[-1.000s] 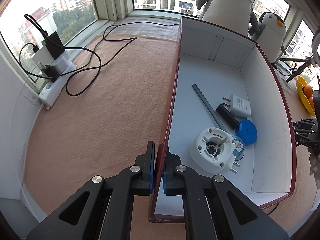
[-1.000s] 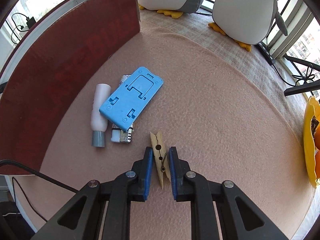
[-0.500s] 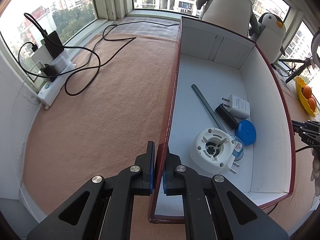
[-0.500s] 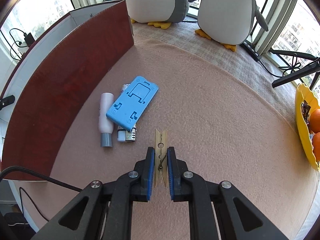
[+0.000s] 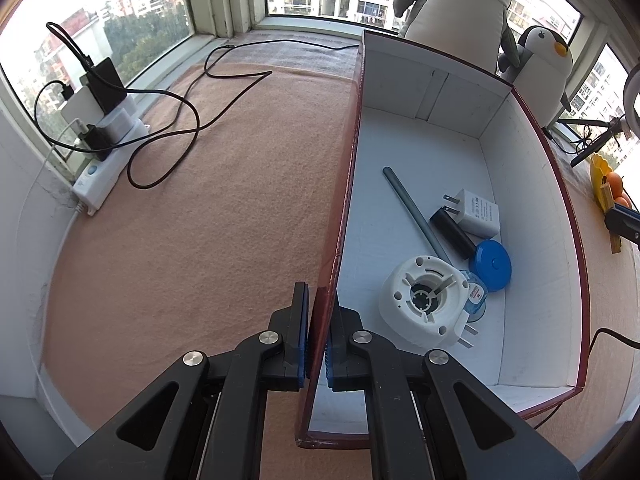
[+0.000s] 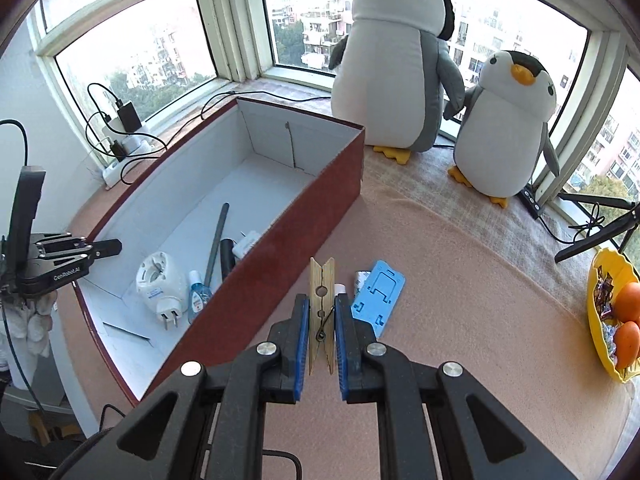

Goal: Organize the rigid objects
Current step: 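Carry the clothespin into the box and open the right gripper, then move the right tool back to the blue phone stand, then grasp the blue phone stand with the right gripper and lift it, then carry the blue phone stand into the box and release it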

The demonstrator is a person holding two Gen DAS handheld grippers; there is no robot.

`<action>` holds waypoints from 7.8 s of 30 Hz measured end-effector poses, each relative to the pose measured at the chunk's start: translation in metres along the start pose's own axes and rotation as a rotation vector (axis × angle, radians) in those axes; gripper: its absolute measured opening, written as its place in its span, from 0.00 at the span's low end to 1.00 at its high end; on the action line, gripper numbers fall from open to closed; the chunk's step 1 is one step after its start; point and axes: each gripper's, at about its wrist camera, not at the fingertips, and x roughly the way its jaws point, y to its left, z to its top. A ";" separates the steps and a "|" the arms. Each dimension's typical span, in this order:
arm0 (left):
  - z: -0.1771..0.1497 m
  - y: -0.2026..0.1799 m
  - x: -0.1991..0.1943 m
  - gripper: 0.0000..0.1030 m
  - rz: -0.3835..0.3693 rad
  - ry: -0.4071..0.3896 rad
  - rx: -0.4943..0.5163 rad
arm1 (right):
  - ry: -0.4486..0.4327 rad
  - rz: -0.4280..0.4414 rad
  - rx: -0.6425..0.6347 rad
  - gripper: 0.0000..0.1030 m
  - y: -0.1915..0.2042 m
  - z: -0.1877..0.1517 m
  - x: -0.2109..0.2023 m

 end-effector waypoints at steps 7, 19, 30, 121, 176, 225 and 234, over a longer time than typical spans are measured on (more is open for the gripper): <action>0.001 -0.001 0.000 0.05 0.000 0.001 0.006 | -0.002 0.092 -0.011 0.11 0.038 0.018 -0.001; 0.001 0.000 0.004 0.05 -0.013 0.019 0.005 | 0.035 0.100 -0.081 0.11 0.082 0.030 0.024; 0.001 -0.001 0.004 0.05 -0.012 0.013 0.011 | 0.090 0.086 -0.086 0.11 0.084 0.032 0.045; 0.008 -0.003 0.007 0.08 -0.005 0.029 0.014 | 0.058 -0.034 0.357 0.64 -0.089 -0.036 0.015; 0.016 -0.010 -0.002 0.06 0.014 -0.008 0.033 | 0.243 0.043 0.497 0.32 -0.107 -0.025 0.096; 0.014 -0.009 -0.003 0.05 0.010 -0.035 0.025 | 0.062 0.034 -0.053 0.32 0.094 0.047 0.042; 0.014 -0.009 -0.003 0.05 0.009 -0.035 0.024 | 0.080 0.039 -0.054 0.32 0.095 0.046 0.049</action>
